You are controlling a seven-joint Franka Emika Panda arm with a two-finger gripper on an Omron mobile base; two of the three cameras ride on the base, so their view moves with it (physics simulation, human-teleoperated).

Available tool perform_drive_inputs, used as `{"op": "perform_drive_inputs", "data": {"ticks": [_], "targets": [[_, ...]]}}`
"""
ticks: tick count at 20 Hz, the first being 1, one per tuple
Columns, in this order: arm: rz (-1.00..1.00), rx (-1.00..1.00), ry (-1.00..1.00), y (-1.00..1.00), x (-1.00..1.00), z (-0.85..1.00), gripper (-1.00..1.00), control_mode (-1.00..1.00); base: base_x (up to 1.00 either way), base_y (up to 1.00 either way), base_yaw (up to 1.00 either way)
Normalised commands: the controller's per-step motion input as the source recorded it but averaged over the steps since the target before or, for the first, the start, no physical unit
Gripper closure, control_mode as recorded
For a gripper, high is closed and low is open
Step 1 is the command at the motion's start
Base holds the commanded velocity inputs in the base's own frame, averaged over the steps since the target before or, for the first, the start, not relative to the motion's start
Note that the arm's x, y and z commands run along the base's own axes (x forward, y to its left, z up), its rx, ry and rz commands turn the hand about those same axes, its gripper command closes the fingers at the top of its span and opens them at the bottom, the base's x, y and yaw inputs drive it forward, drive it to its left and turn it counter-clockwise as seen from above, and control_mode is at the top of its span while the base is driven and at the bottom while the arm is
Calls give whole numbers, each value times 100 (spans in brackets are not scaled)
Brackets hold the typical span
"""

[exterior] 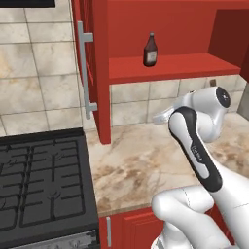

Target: Move the mustard and ketchup from the cabinet to the dining counter.

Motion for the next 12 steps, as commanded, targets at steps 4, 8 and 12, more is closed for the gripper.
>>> {"op": "perform_drive_inputs", "data": {"ticks": [4,8,12], "targets": [[-2,0,0,-3,30,13,-100,-100,14,0,0],[-20,0,0,-1,23,69,-100,-100,0,0,0],[-33,0,-2,-2,16,95,-100,-100,0,0,0]]}}
